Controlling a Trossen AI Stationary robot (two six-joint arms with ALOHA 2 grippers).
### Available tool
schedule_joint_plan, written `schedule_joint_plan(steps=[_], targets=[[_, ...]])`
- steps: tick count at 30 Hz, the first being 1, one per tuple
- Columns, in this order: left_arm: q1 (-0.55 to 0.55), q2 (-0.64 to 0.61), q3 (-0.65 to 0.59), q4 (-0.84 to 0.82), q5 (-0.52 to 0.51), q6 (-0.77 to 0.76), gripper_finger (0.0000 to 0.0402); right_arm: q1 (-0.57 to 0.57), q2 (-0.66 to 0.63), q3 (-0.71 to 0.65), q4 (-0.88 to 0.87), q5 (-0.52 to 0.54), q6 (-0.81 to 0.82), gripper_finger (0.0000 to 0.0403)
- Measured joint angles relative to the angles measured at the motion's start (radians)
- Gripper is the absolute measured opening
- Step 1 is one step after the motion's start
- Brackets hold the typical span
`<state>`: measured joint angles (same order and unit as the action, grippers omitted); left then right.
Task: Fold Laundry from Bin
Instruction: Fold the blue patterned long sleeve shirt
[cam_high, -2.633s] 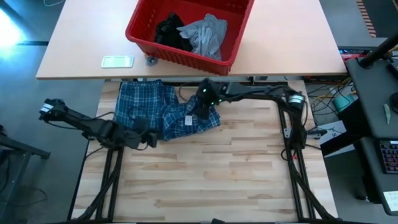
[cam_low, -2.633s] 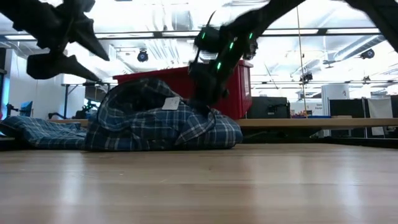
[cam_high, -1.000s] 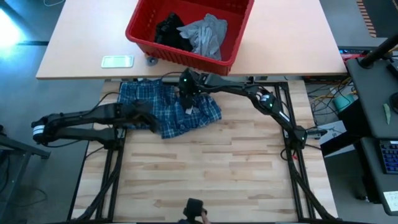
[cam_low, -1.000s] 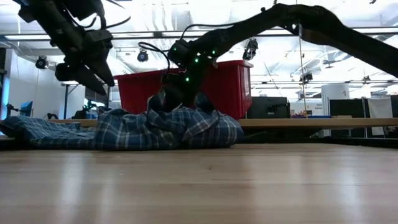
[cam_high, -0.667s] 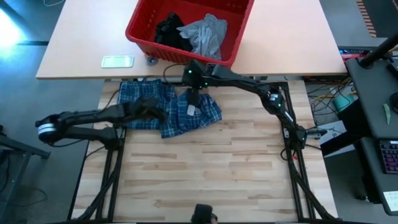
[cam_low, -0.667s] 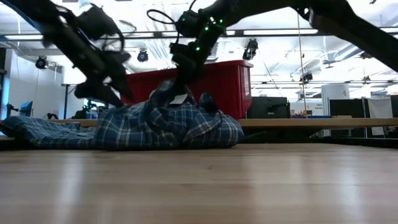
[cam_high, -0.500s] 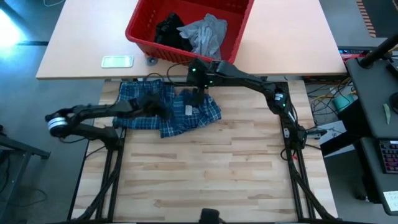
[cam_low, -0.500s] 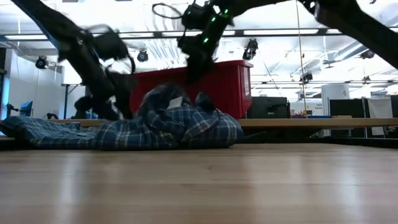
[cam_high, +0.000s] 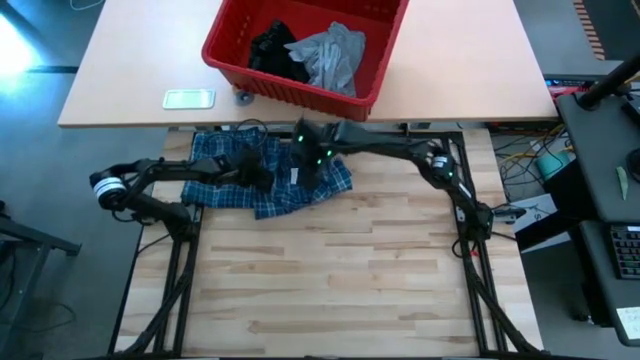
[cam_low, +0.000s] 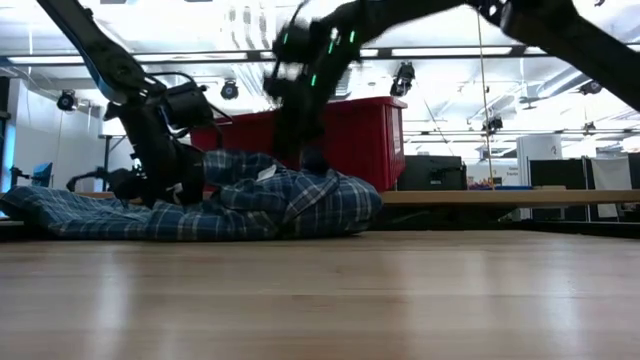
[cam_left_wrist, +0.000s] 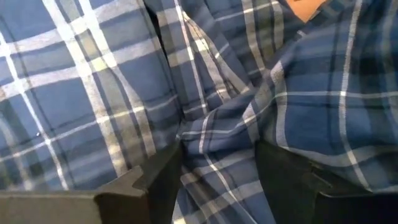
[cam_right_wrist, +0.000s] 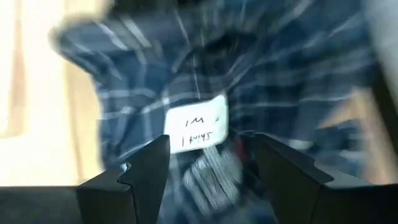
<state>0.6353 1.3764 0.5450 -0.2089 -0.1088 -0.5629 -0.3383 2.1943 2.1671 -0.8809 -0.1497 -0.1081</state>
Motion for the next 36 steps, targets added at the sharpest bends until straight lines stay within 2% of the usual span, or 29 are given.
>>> schedule_joint_plan(steps=[2, 5, 7, 9, 14, 20, 24, 28, 33, 36], targets=[[0.000, -0.016, 0.000, -0.018, 0.005, -0.003, 0.0189, 0.000, 0.019, -0.078, 0.062, -0.002, 0.024, 0.0226], [-0.001, -0.036, 0.000, -0.044, 0.011, -0.004, 0.0189, 0.000, 0.022, -0.204, 0.121, 0.058, 0.068, 0.0226], [-0.015, -0.050, 0.000, -0.040, 0.049, 0.000, 0.0189, -0.004, 0.021, -0.286, 0.140, 0.072, 0.093, 0.0226], [-0.051, -0.065, -0.001, -0.024, 0.098, 0.017, 0.0189, -0.007, 0.009, -0.368, 0.158, 0.070, 0.091, 0.0226], [-0.192, -0.130, 0.011, -0.049, 0.147, 0.026, 0.0189, 0.023, -0.064, -0.555, 0.160, 0.054, 0.009, 0.0226], [-0.312, -0.267, 0.105, -0.213, 0.214, 0.151, 0.0189, 0.069, -0.291, -0.821, 0.215, -0.005, -0.049, 0.0226], [-0.342, -0.311, 0.147, -0.213, 0.216, 0.249, 0.0189, 0.091, -0.509, -0.955, 0.281, -0.016, -0.049, 0.0226], [-0.346, -0.260, 0.159, -0.122, 0.231, 0.306, 0.0189, 0.118, -0.728, -1.039, 0.385, -0.015, -0.030, 0.0226], [-0.398, -0.104, 0.160, 0.148, 0.258, 0.340, 0.0189, 0.156, -0.900, -1.164, 0.481, -0.008, 0.004, 0.0226], [-0.455, 0.007, 0.165, 0.227, 0.251, 0.324, 0.0189, 0.172, -0.959, -1.235, 0.479, -0.008, 0.186, 0.0220]])
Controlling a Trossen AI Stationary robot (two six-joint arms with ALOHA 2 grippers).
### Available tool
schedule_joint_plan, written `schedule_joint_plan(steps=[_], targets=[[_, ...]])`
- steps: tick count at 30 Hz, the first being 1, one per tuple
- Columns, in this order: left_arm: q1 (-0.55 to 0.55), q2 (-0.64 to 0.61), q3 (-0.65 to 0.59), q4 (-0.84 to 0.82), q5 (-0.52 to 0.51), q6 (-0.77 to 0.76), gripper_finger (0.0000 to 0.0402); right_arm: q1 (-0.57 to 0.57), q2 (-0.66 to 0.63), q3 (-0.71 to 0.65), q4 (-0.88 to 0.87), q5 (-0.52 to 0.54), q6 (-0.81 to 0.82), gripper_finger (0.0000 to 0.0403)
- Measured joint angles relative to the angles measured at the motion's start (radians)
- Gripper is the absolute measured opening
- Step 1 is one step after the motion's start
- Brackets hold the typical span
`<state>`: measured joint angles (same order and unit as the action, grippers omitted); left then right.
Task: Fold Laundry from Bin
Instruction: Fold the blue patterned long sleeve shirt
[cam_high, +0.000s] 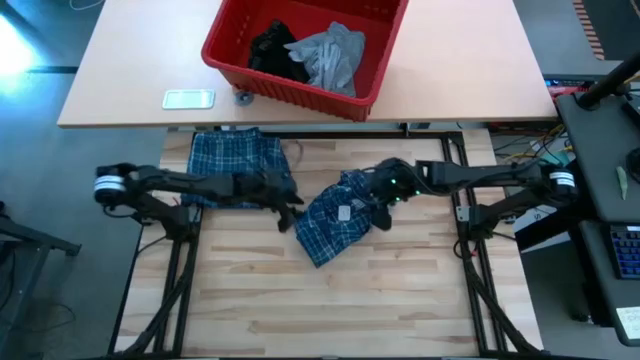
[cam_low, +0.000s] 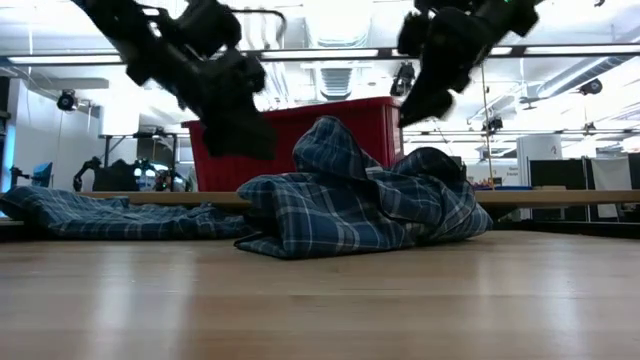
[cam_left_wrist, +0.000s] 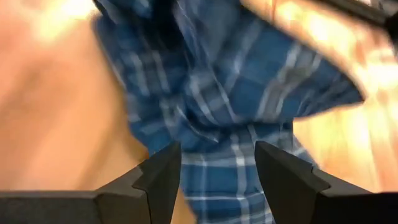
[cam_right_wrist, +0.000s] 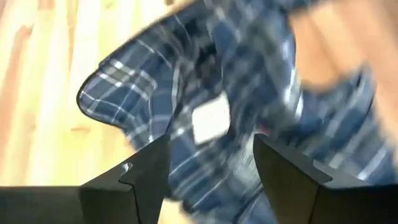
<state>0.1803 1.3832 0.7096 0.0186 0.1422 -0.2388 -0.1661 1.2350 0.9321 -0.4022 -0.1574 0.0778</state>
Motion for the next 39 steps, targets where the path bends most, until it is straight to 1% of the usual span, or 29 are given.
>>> schedule_joint_plan(steps=[2, 3, 5, 8, 9, 12, 15, 19, 23, 27, 30, 32, 34, 36, 39], targets=[[-0.042, 0.073, 0.001, 0.016, -0.037, -0.016, 0.0189, 0.017, -0.036, -0.048, 0.024, 0.003, 0.108, 0.0200], [-0.061, 0.107, 0.001, 0.027, -0.070, -0.022, 0.0187, 0.027, -0.057, -0.073, 0.049, 0.004, 0.137, 0.0183], [-0.090, 0.176, 0.001, 0.081, -0.124, -0.042, 0.0183, 0.044, -0.099, -0.127, 0.130, 0.026, 0.152, 0.0134], [-0.106, 0.266, 0.021, 0.124, -0.126, -0.100, 0.0173, 0.050, -0.128, -0.213, 0.270, 0.056, 0.133, 0.0040], [-0.109, 0.295, 0.027, 0.124, -0.126, -0.122, 0.0170, 0.047, -0.129, -0.239, 0.326, 0.062, 0.104, 0.0026], [-0.126, 0.365, 0.033, 0.134, -0.100, -0.172, 0.0159, 0.021, -0.110, -0.306, 0.486, 0.107, 0.014, 0.0015], [-0.147, 0.404, 0.035, 0.131, -0.084, -0.225, 0.0150, -0.025, -0.030, -0.373, 0.654, 0.104, -0.048, 0.0009], [-0.173, 0.420, 0.032, 0.132, -0.087, -0.269, 0.0140, -0.066, 0.145, -0.423, 0.986, 0.031, -0.052, 0.0009], [-0.188, 0.414, 0.031, 0.121, -0.080, -0.338, 0.0135, -0.084, 0.376, -0.456, 1.199, 0.052, 0.005, 0.0008], [-0.214, 0.412, 0.030, 0.103, -0.080, -0.396, 0.0134, -0.089, 0.581, -0.460, 1.465, 0.053, 0.044, 0.0008], [-0.225, 0.374, 0.028, 0.046, -0.061, -0.451, 0.0134, -0.089, 0.673, -0.460, 1.594, 0.049, 0.084, 0.0008], [-0.226, 0.307, 0.022, -0.030, -0.037, -0.482, 0.0134, -0.088, 0.695, -0.459, 1.615, 0.047, 0.094, 0.0008], [-0.226, 0.214, 0.015, -0.152, -0.046, -0.515, 0.0134, -0.087, 0.698, -0.459, 1.603, 0.047, 0.088, 0.0008], [-0.227, 0.089, 0.014, -0.234, -0.094, -0.555, 0.0135, -0.087, 0.695, -0.460, 1.595, 0.048, 0.068, 0.0008], [-0.228, -0.086, 0.018, -0.315, -0.230, -0.652, 0.0145, -0.087, 0.680, -0.460, 1.584, 0.049, 0.030, 0.0008]])
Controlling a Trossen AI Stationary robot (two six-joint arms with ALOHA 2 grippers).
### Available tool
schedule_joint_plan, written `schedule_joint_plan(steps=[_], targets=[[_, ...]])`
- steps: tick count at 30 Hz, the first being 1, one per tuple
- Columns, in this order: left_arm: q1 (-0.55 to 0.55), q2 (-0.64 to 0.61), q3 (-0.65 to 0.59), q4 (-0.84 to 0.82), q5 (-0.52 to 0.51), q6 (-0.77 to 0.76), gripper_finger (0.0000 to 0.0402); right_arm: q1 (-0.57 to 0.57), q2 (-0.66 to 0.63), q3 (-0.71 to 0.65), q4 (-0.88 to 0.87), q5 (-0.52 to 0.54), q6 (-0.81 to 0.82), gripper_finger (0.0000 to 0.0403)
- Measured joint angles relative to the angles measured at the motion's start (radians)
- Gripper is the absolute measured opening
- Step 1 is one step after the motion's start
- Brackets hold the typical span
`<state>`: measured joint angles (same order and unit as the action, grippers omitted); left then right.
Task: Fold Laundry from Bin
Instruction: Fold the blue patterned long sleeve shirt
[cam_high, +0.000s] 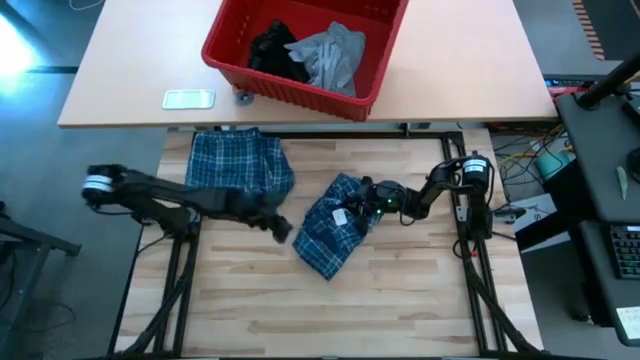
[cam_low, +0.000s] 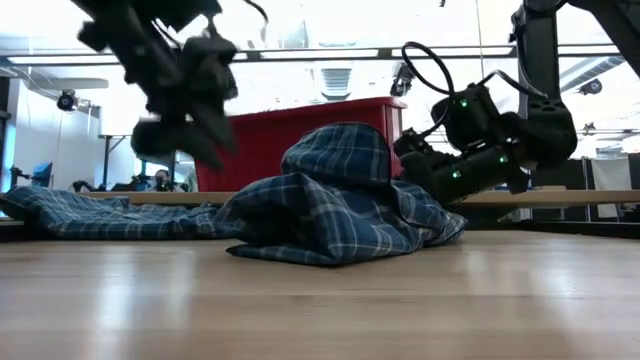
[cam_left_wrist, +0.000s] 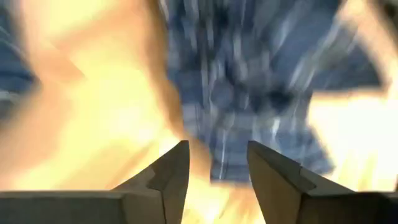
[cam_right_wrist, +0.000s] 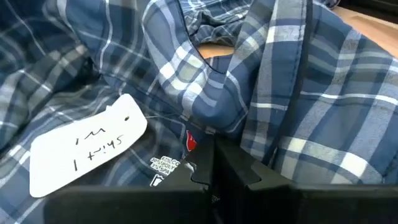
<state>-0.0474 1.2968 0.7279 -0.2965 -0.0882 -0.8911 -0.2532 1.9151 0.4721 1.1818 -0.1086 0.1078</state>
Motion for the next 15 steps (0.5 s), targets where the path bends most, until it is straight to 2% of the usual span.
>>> schedule_joint_plan(steps=[3, 6, 8, 12, 15], targets=[[0.002, -0.100, 0.005, 0.019, -0.114, -0.050, 0.0167, 0.000, -0.019, 0.003, -0.018, 0.003, -0.027, 0.0008], [0.009, -0.117, 0.029, 0.062, -0.240, -0.046, 0.0195, 0.000, -0.025, 0.012, -0.040, 0.004, -0.045, 0.0008], [0.010, -0.081, 0.040, 0.126, -0.319, 0.013, 0.0211, 0.000, -0.025, 0.018, -0.054, 0.004, -0.052, 0.0008], [0.014, 0.053, 0.131, 0.391, -0.375, 0.235, 0.0218, 0.000, -0.023, 0.034, -0.090, 0.007, -0.055, 0.0008], [0.050, 0.196, 0.233, 0.383, -0.367, 0.301, 0.0207, 0.000, -0.023, 0.036, -0.091, 0.006, -0.056, 0.0008]])
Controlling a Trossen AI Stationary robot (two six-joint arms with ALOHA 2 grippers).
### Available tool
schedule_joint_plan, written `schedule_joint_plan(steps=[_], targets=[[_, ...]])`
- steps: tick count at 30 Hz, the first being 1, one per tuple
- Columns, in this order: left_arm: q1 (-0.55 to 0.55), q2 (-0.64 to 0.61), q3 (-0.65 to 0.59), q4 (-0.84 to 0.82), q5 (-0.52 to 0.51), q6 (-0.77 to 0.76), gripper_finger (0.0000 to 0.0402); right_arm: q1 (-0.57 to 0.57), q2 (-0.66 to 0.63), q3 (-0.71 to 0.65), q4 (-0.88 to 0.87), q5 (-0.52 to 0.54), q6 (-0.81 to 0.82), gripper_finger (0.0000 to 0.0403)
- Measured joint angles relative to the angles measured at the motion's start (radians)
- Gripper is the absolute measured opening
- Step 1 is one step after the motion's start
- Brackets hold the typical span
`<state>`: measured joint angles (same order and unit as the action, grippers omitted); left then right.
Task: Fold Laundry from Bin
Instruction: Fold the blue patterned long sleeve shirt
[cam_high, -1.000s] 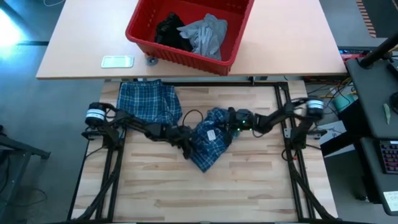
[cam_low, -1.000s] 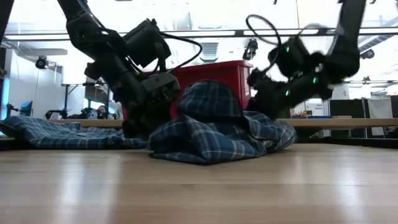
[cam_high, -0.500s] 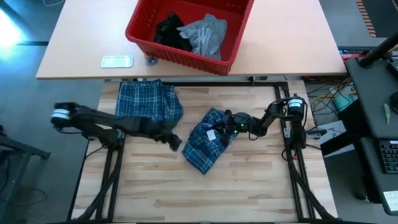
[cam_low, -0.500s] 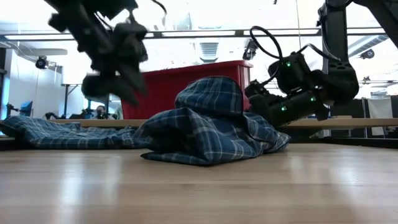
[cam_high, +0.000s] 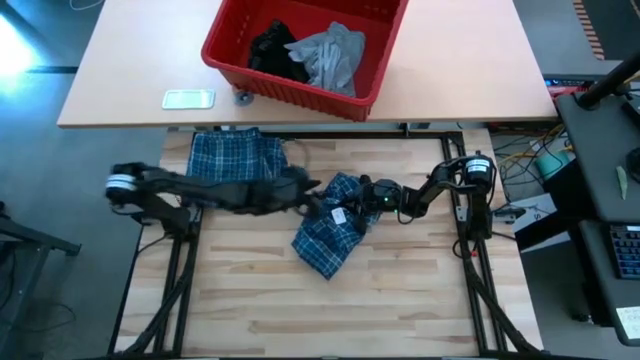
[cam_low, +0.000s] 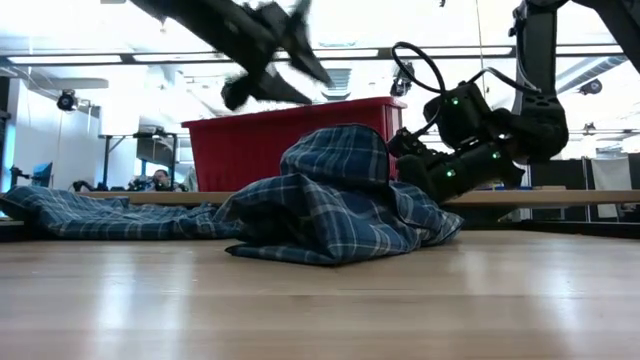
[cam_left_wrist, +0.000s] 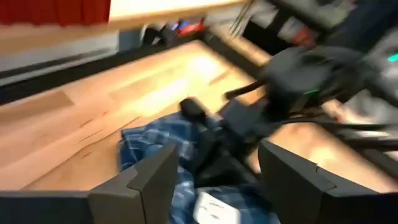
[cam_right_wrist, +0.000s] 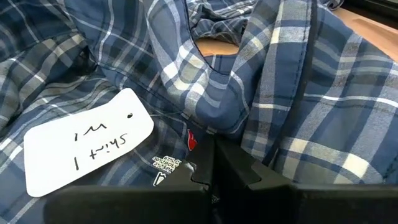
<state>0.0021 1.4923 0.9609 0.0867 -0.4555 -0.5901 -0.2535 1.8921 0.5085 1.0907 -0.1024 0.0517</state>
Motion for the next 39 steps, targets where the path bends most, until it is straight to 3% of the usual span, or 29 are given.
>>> schedule_joint_plan(steps=[5, 9, 17, 24, 28, 31, 35, 39], targets=[[0.041, 0.211, 0.065, -0.018, 0.164, -0.033, 0.0174, -0.002, -0.022, -0.001, -0.011, 0.008, 0.008, 0.0008], [0.019, 0.327, -0.021, -0.024, 0.247, -0.126, 0.0141, -0.002, -0.063, -0.009, -0.020, 0.032, 0.011, 0.0008], [0.012, 0.349, -0.225, 0.279, 0.245, -0.222, 0.0086, -0.002, -0.173, -0.015, -0.028, 0.073, 0.008, 0.0009], [0.027, 0.345, -0.218, 0.342, 0.261, -0.205, 0.0077, 0.013, -0.268, 0.080, -0.030, 0.065, 0.016, 0.0009], [0.027, 0.352, -0.203, 0.341, 0.261, -0.191, 0.0077, 0.008, -0.175, 0.180, -0.115, 0.111, -0.060, 0.0009], [0.027, 0.352, -0.203, 0.330, 0.260, -0.190, 0.0077, -0.003, -0.068, 0.206, -0.105, 0.141, -0.021, 0.0009], [0.018, 0.352, -0.204, 0.284, 0.253, -0.189, 0.0077, -0.020, 0.075, 0.198, 0.001, 0.275, -0.007, 0.0009], [0.003, 0.352, -0.219, 0.257, 0.237, -0.174, 0.0077, -0.037, 0.180, 0.196, 0.123, 0.313, 0.038, 0.0009]])
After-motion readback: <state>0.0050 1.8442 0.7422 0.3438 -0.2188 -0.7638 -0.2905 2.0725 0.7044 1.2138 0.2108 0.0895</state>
